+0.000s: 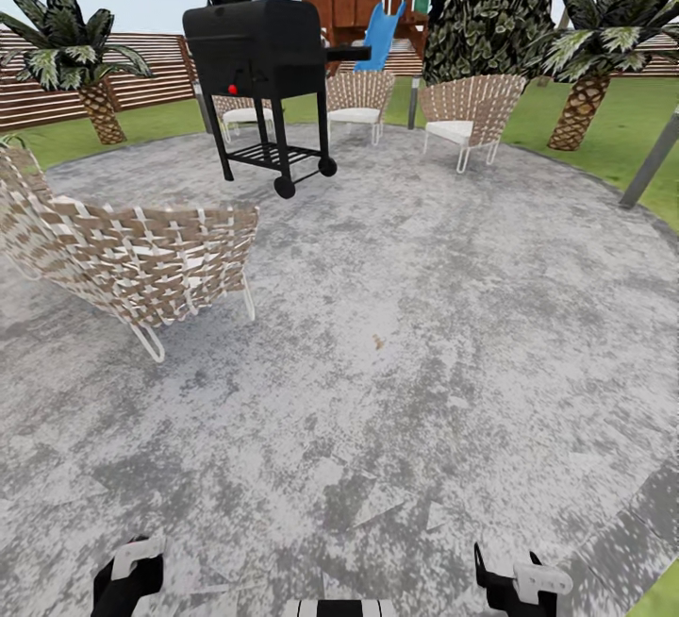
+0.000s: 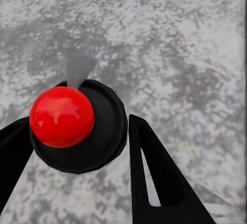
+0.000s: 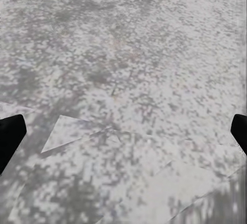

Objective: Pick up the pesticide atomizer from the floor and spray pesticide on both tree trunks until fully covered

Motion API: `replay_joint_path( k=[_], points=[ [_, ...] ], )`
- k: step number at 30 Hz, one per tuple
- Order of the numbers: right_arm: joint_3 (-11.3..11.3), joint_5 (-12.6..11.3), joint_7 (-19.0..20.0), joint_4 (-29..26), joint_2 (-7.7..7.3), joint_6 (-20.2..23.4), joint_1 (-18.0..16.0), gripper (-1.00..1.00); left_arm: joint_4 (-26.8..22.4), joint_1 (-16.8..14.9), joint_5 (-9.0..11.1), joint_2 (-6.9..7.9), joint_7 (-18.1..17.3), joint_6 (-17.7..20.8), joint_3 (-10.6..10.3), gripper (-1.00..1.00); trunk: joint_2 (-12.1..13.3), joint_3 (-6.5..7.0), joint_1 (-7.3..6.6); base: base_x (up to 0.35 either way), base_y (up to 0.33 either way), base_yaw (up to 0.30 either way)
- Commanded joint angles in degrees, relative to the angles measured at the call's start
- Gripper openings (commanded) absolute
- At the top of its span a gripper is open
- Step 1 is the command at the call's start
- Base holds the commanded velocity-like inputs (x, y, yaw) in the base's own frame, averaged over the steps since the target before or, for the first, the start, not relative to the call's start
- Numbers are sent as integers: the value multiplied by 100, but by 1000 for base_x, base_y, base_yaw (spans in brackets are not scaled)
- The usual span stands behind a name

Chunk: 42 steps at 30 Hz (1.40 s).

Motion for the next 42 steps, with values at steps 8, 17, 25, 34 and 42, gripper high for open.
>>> replay_joint_path(
  k=[8,17,25,34,42],
  points=[
    [0,-2,-11,5,0,-5,-2,100,13,32,35,-6,-92,-17,2,-100,321,208,-177,0,0,-1],
    [-5,-16,-25,0,0,-12,-2,100,-9,72,35,12,-29,-17,9,-100,682,385,-375,0,0,-1],
    [-5,-6,-24,103,1,-10,-2,100,3,80,33,35,-16,-16,16,-100,1003,555,-551,0,0,-164],
    [-14,-11,-24,262,0,-8,-2,100,5,83,34,26,-24,-17,10,-100,1364,756,-748,0,0,-231],
    [-6,-3,-24,279,0,-7,-2,100,12,83,33,17,-39,-17,10,-100,1685,937,-924,0,0,-234]
  ],
)
